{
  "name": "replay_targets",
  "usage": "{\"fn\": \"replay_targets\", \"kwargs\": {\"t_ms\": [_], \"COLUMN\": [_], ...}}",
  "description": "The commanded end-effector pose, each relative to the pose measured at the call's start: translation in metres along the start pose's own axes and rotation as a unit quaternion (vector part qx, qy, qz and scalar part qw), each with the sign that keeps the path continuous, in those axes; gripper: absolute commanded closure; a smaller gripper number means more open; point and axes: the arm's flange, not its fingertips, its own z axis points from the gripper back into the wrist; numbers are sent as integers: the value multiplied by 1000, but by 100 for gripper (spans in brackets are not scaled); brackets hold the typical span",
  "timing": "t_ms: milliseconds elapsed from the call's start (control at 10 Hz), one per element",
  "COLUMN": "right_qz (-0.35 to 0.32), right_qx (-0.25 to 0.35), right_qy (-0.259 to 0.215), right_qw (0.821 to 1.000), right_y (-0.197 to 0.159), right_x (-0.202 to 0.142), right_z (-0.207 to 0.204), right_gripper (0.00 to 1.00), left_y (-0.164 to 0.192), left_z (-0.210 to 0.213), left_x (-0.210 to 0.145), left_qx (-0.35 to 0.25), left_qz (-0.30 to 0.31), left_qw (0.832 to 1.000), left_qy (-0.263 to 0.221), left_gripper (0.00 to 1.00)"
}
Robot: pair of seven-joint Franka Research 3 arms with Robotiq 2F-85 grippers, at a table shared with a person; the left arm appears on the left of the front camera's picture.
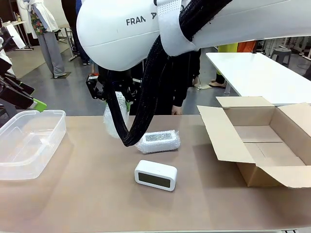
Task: Separate and place wrapped and unwrapped clocks.
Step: If the picked Digital clock is wrapped, place it in the Package Box ; if not, place it in the Organizing box.
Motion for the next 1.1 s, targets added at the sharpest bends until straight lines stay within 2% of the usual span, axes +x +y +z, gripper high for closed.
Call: {"fn": "replay_targets", "kwargs": {"t_ms": [0, 600, 700, 800, 900, 1000], "right_qz": [-7, -7, 0, 4, -1, -24], "right_qx": [9, 9, 0, -4, -31, -58], "right_qy": [1, 1, 0, -30, -29, -13], "right_qw": [1000, 1000, 1000, 1000, 999, 998], "right_y": [2, 2, 0, -13, -43, -75], "right_x": [0, 0, 0, 2, 9, 22], "right_z": [2, 2, 0, 43, 88, 114], "right_gripper": [90, 90, 48, 48, 48, 48], "left_y": [0, 0, 0, 0, 0, 0], "left_z": [0, 0, 0, 0, 0, 0], "left_x": [0, 0, 0, 0, 0, 0], "left_qx": [-3, -3, -3, -3, -3, -3], "left_qz": [0, 0, 0, 0, 0, 0], "left_qw": [1000, 1000, 1000, 1000, 1000, 1000], "left_qy": [-2, -2, -2, -2, -2, -2], "left_gripper": [0, 0, 0, 0, 0, 0]}}
